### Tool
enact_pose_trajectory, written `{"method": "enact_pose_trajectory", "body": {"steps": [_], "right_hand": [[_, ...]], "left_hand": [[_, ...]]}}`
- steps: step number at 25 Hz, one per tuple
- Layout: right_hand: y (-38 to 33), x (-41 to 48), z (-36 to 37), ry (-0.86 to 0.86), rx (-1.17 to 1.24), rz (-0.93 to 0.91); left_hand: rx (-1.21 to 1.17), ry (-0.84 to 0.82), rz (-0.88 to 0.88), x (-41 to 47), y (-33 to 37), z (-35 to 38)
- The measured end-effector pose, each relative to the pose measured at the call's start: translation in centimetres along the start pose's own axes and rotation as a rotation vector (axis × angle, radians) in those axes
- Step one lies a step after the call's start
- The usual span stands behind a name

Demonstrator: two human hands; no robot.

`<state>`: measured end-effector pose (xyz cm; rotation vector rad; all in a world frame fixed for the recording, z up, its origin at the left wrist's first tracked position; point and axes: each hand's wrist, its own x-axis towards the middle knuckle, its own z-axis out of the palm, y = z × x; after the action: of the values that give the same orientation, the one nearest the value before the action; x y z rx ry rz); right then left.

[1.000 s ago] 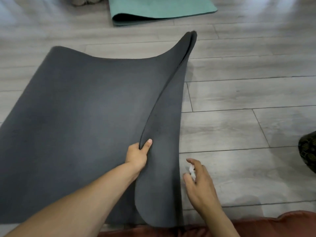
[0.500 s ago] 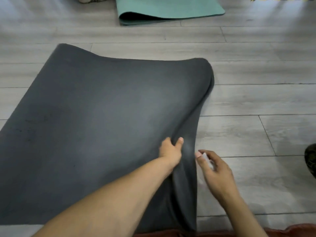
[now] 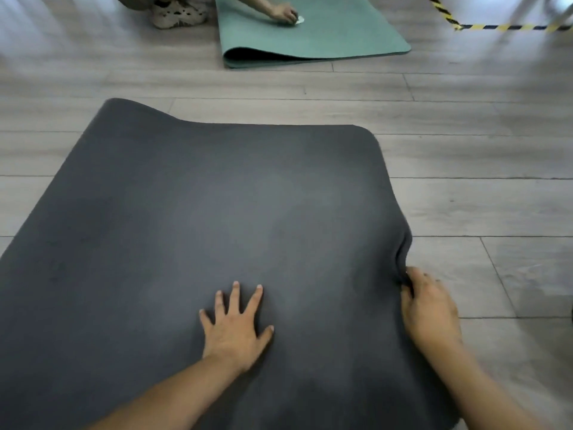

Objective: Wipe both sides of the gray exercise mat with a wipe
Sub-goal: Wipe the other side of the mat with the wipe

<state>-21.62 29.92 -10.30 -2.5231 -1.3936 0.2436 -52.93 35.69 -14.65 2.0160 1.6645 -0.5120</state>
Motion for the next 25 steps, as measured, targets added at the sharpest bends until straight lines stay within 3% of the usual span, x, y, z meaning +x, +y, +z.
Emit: {"method": "enact_pose_trajectory", "body": {"steps": [3, 4, 7, 17, 19, 22, 25], "right_hand": [[0.6, 5.5, -2.0, 0.215, 0.079, 0.037], [1.4, 6.7, -1.8, 0.175, 0.082, 0.107], [3.6, 7.1, 0.6, -0.169, -0.096, 0.300], [4.9, 6.2, 2.3, -0.444, -0.185, 0.558], [4.2, 5.4, 1.8, -0.447, -0.275, 0.553], [1.0, 3.1, 1.7, -0.247, -0.391, 0.358], [-4.3, 0.4, 3.2, -0.168, -0.151, 0.164]], "left_hand": [[0.015, 0.013, 0.018, 1.9, -1.5, 0.3], [0.018, 0.017, 0.022, 2.4, -1.3, 0.3], [0.034, 0.008, 0.027, 3.5, -0.8, -0.1], [0.062, -0.084, 0.099, 4.9, -2.5, -1.7], [0.087, -0.088, 0.116, 4.2, -3.2, -2.1], [0.112, -0.075, 0.172, 3.3, -4.8, -3.1], [0.059, -0.119, 0.160, 2.4, -6.5, -4.7]]}}
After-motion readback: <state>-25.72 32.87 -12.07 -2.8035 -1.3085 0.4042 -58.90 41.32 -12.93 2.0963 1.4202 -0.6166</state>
